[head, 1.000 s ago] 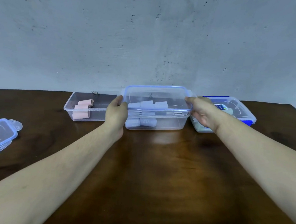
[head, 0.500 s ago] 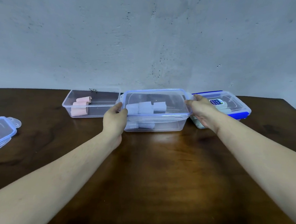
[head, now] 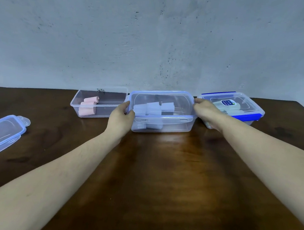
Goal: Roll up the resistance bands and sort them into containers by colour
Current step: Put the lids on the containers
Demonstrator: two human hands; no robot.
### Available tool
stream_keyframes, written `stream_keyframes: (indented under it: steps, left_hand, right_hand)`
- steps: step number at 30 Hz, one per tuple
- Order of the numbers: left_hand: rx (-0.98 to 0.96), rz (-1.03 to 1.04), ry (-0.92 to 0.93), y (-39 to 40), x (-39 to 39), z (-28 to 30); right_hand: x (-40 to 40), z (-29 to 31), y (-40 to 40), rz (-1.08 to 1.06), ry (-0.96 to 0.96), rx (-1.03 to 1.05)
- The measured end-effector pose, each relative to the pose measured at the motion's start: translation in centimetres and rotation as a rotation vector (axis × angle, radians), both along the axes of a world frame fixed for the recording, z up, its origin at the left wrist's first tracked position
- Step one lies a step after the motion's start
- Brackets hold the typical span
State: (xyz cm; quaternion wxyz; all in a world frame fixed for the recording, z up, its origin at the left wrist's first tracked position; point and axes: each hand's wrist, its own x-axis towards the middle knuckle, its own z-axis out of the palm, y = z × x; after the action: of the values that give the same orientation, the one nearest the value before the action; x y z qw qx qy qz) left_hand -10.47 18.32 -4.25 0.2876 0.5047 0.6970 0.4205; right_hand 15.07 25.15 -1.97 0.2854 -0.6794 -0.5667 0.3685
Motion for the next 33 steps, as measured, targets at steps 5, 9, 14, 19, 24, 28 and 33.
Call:
stream_keyframes:
  steps: [5, 9, 14, 19, 24, 28, 33]
  left_hand:
    - [0.006, -0.100, 0.228, -0.3, 0.1, 0.0]
    - [-0.006, -0.104, 0.269, -0.2, 0.3, -0.2]
    - [-0.048, -0.094, 0.338, 0.8, 0.5, 0.6]
    - [-0.088, -0.137, 0.333, 1.6, -0.5, 1.1]
    - [0.024, -0.181, 0.923, 1.8, -0.2, 1.3]
    - [0.205, -0.451, 0.987, 2.6, 0.6, 0.8]
    - [0.093, -0.743, 1.050, 3.6, 2.1, 0.5]
  right_hand:
    - [-0.2, -0.1, -0.3, 0.040, -0.127, 0.025]
    - [0.4, -0.7, 0.1, 0.068, -0.273, 0.057]
    - [0.0, -0.8, 0.9, 0.032, -0.339, 0.061]
    - [-0.2, -1.1, 1.7, 0.027, -0.485, 0.058]
    - [-0.9, -0.6, 3.0, 0.086, -0.683, 0.012]
    - [-1.6, -0.6, 4.0, 0.219, -0.794, 0.229]
    - [-3.6, -0.5, 5.9, 0.444, -0.636, 0.279]
